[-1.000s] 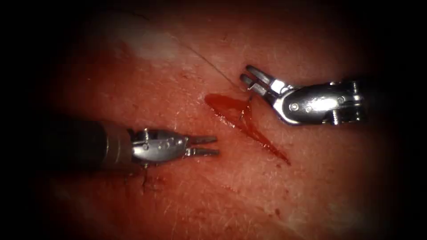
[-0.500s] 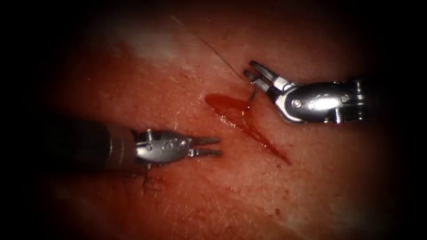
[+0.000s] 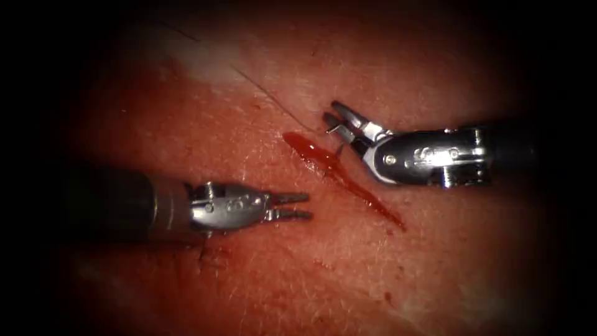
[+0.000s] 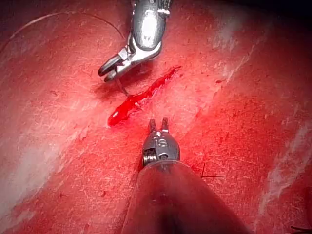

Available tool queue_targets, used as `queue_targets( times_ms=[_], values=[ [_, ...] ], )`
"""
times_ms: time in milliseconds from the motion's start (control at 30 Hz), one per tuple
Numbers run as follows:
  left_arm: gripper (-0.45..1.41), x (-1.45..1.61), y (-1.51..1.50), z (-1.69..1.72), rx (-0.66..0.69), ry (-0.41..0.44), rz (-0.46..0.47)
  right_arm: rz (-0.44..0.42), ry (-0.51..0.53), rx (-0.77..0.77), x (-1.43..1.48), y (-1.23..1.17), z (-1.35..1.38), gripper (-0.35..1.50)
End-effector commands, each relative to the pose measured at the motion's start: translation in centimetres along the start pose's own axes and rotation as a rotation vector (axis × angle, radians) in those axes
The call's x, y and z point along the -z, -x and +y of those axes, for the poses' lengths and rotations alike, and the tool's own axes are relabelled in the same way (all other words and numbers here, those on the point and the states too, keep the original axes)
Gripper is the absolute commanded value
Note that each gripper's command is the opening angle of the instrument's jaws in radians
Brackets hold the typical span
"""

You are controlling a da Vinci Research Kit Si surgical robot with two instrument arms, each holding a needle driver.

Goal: Wound Closure
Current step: Use the right grasper to pass the needle through the top of the cut

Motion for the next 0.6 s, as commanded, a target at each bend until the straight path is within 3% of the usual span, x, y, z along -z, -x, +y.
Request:
queue_targets(
  times_ms=[33, 300, 600],
  values=[
    [-0.10, -0.07, 0.07, 0.05, 0.001, 0.002, -0.001, 0.001, -0.001, -0.001, -0.03, 0.02, -0.08, -0.35],
    [-0.10, -0.11, 0.14, 0.02, -0.007, 0.003, -0.005, -0.027, -0.054, -0.269, -0.03, 0.04, -0.01, -0.35],
    [-0.05, -0.02, 0.17, -0.03, -0.010, 0.015, -0.005, -0.072, -0.119, -0.608, -0.09, 0.26, -0.09, -0.35]
  ],
)
